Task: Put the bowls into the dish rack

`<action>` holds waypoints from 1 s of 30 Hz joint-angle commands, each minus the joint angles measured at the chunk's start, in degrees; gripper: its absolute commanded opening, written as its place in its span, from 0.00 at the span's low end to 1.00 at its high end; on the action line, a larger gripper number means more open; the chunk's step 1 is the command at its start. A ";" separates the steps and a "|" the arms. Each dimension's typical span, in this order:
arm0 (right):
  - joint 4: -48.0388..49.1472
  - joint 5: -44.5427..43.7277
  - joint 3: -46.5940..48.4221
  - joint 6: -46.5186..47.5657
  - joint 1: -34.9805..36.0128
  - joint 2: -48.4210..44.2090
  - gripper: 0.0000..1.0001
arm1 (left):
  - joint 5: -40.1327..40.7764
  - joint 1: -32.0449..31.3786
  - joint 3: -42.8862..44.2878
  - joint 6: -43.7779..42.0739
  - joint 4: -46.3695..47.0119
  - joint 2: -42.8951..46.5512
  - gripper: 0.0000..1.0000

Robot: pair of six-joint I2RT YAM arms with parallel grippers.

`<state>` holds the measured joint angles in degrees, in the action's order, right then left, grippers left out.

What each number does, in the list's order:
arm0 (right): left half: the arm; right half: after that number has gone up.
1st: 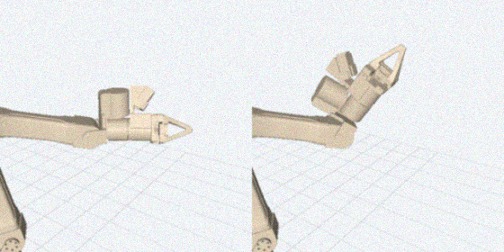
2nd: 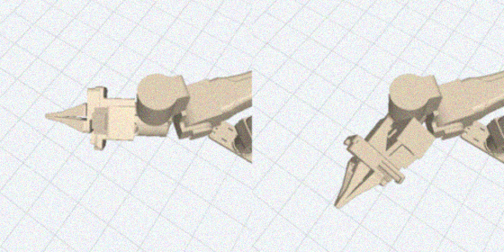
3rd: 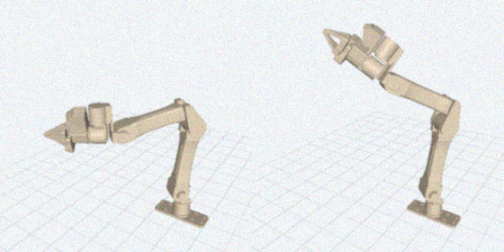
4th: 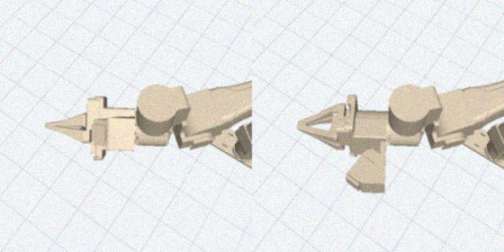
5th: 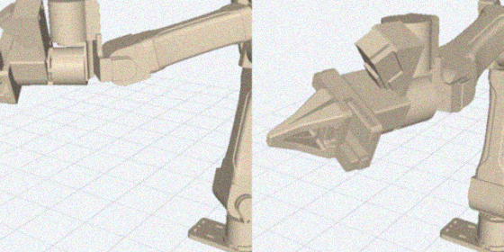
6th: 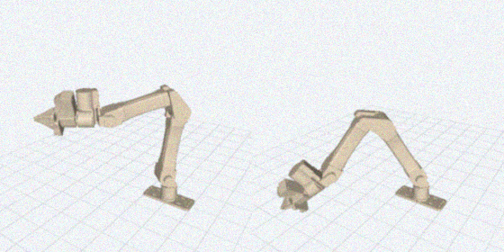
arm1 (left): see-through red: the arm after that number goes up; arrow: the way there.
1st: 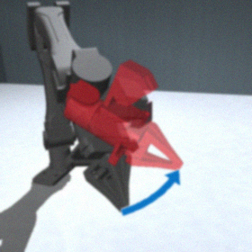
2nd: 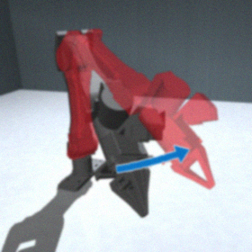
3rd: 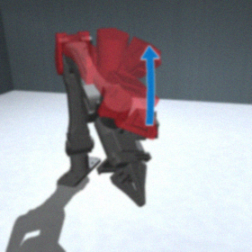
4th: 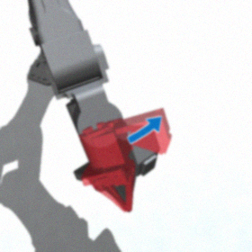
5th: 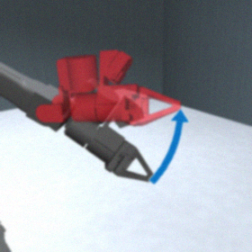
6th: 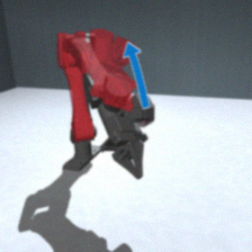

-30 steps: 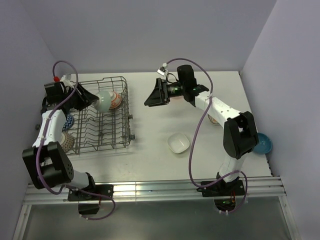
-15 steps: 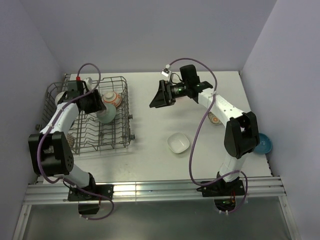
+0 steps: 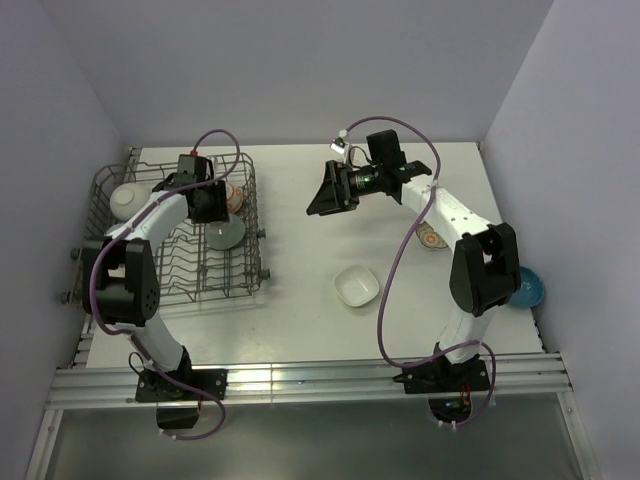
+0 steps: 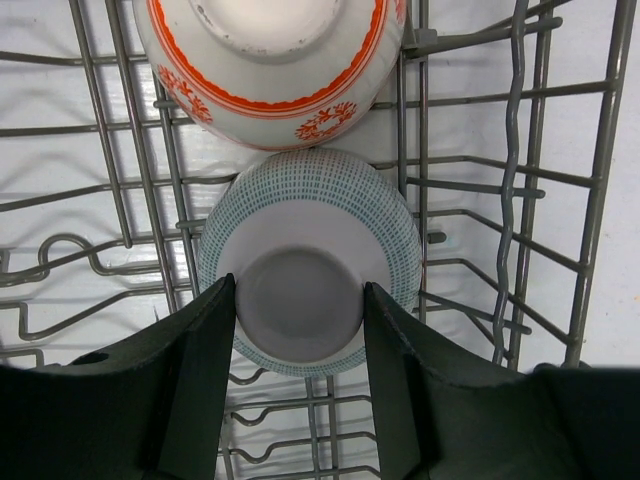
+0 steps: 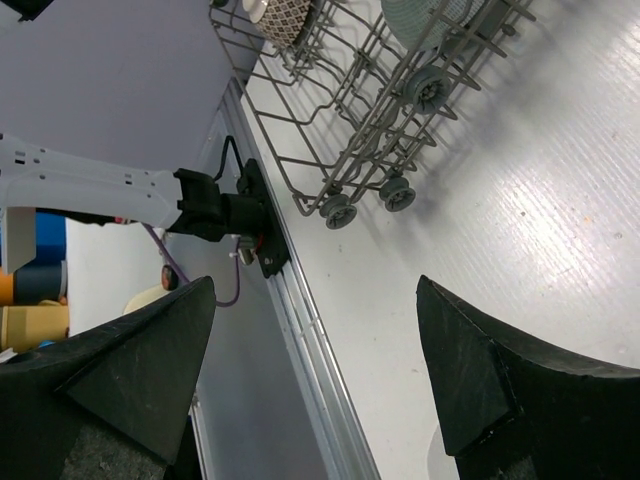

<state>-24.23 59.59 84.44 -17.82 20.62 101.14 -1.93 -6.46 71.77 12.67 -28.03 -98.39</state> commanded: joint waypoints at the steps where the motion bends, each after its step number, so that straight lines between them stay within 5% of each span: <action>1: -0.64 0.08 0.55 1.92 -0.67 -2.79 0.88 | 1.67 -0.75 3.20 0.25 2.54 -0.22 0.00; 8: -3.36 -1.23 1.33 4.11 -0.93 -2.18 0.88 | 5.01 -1.98 4.52 0.25 1.14 -2.94 0.00; 14: -9.52 -3.17 3.80 9.12 -0.94 -1.48 0.89 | 4.22 -2.33 5.31 0.34 -1.06 -4.36 0.17; 23: -12.95 -5.45 1.61 11.84 -0.94 -2.26 0.89 | 4.48 -2.68 5.22 -0.45 -3.08 -3.22 0.68; 30: -15.32 -8.52 -0.59 14.83 -1.02 -4.64 0.90 | 2.90 -2.68 8.64 -1.85 -4.92 -1.11 0.86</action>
<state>-37.52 52.84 84.27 -5.78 20.03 100.40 2.20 -8.95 76.25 12.23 -32.16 -101.95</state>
